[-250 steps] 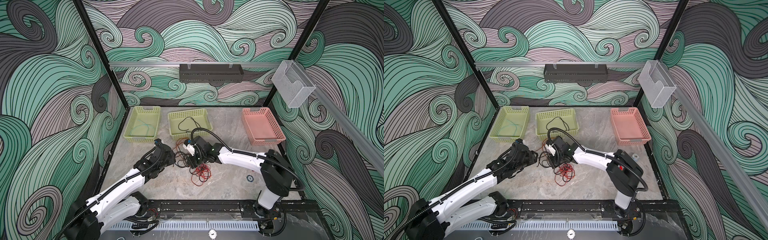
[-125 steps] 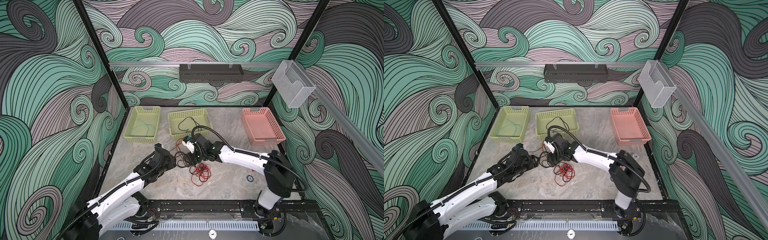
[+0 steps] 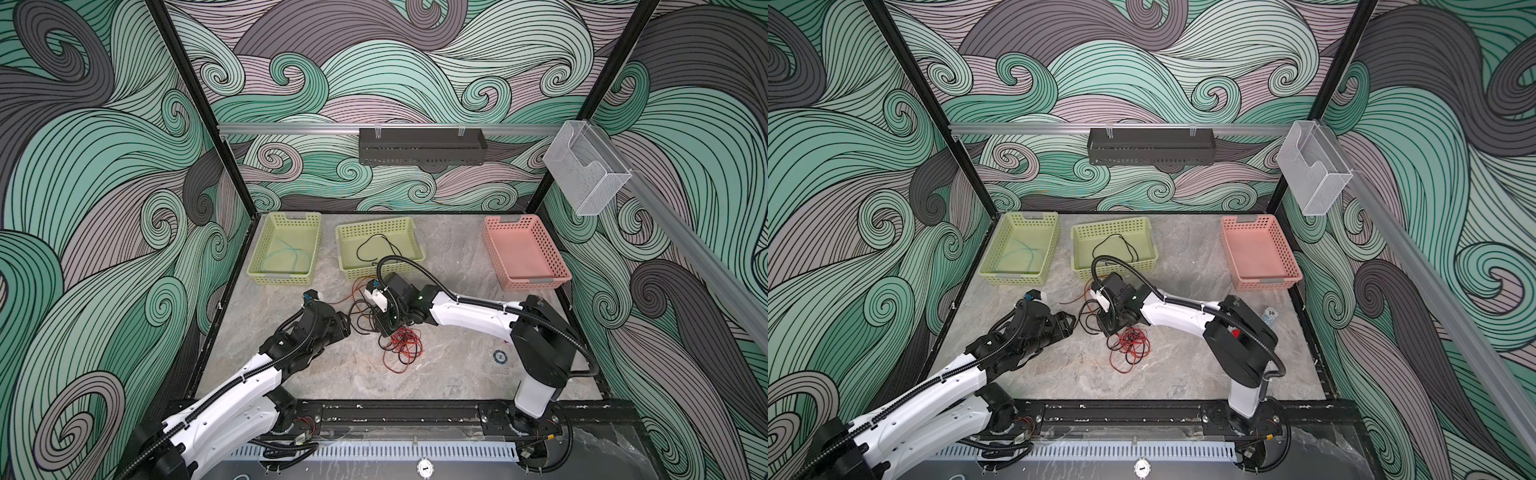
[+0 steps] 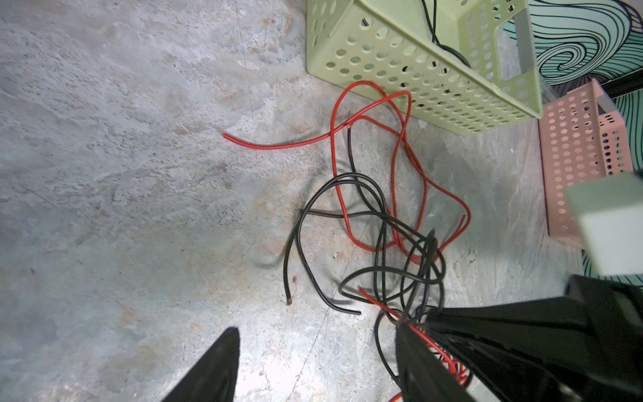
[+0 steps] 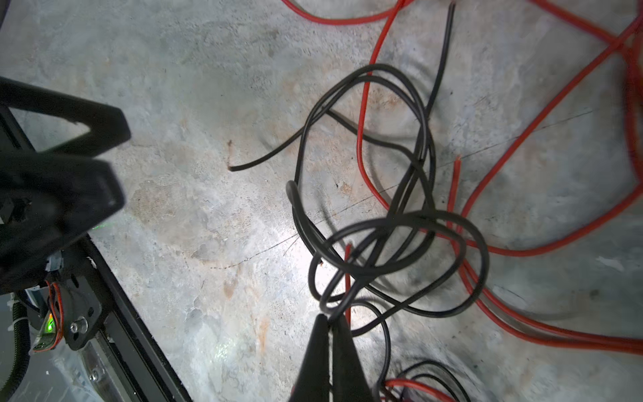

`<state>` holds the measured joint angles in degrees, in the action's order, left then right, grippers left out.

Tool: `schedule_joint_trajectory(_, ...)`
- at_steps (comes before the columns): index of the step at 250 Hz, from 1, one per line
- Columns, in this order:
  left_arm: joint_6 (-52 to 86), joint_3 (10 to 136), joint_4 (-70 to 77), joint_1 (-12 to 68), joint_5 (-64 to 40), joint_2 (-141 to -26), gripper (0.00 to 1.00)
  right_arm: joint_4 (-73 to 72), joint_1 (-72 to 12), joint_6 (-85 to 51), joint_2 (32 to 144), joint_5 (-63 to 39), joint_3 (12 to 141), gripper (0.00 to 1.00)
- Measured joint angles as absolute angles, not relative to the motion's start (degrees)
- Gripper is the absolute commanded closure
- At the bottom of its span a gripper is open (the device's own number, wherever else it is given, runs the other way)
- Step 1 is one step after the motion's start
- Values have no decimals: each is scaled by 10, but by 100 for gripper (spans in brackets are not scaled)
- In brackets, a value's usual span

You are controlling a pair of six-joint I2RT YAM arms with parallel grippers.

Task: Untangle and sort cables by color
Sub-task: Untie the cable from the cable.

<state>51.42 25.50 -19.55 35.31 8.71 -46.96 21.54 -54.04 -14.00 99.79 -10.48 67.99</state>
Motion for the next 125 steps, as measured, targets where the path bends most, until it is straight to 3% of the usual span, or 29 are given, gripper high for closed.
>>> schedule_joint_trajectory(61, 515, 254, -187, 353, 96, -463, 35, 216, -540, -119, 879, -76, 680, 100)
schedule_joint_trajectory(125, 515, 254, -187, 353, 97, -463, 36, 217, -540, -103, 852, -50, 680, 100)
